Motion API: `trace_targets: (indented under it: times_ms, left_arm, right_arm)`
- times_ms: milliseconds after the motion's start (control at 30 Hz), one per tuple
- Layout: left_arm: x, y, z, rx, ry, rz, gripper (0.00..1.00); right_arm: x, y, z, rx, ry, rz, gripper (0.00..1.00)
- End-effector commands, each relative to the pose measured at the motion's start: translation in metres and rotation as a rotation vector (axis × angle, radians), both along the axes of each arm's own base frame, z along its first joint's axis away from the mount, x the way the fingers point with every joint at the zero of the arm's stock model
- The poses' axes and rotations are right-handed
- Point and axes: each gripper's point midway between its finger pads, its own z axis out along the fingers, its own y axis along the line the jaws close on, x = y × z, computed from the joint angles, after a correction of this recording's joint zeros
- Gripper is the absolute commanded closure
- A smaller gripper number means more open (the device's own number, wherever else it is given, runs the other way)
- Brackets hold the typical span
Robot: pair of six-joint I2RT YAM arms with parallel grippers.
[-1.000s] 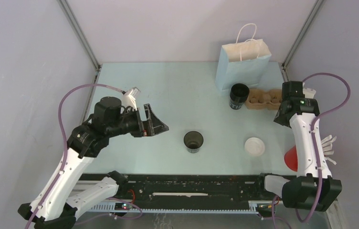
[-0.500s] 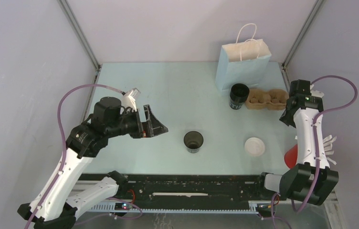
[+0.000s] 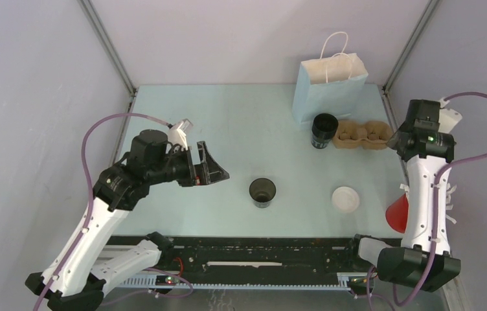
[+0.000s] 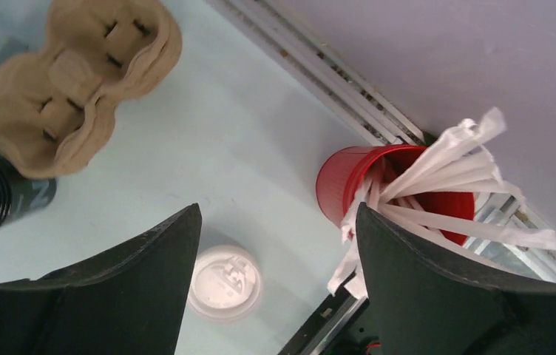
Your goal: Pack the takeout coffee
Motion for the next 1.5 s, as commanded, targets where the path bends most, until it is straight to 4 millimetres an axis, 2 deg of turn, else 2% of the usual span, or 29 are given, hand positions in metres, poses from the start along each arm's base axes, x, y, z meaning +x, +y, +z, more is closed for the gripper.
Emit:
trace_targets:
  times_ms: [0,200,367,500,733,900,1167,1467]
  left_arm:
    - [-0.002,-0.004,0.026,-0.036,-0.070,-0.037,0.00]
    - [0.000,-0.005,0.027,-0.034,-0.070,-0.039,0.00]
    - [0.001,-0.005,0.027,-0.031,-0.065,-0.037,0.00]
    - [0.003,-0.006,0.027,-0.029,-0.064,-0.038,0.00]
    - [0.005,-0.007,0.027,-0.025,-0.065,-0.037,0.00]
    - [0.007,-0.008,0.028,-0.019,-0.066,-0.037,0.00]
    - [0.009,-0.008,0.025,-0.012,-0.058,-0.037,0.00]
    - [0.011,-0.010,0.023,-0.012,-0.049,-0.037,0.00]
  right_arm:
    - [-0.009,-0.027,0.015,-0.034,-0.069,-0.185,0.14]
    - [-0.023,-0.037,-0.013,0.077,-0.058,-0.327,0.14]
    - [-0.036,-0.046,-0.028,0.130,-0.081,-0.461,0.18]
    - [-0.032,-0.050,-0.049,0.229,-0.113,-0.485,0.20]
    - [-0.025,-0.066,-0.069,0.267,-0.115,-0.503,0.19]
    - [-0.020,-0.069,-0.087,0.290,-0.094,-0.515,0.20]
    - [-0.017,-0.073,-0.101,0.295,-0.086,-0.519,0.27]
    - [0.000,-0.056,-0.111,0.369,-0.111,-0.452,0.57]
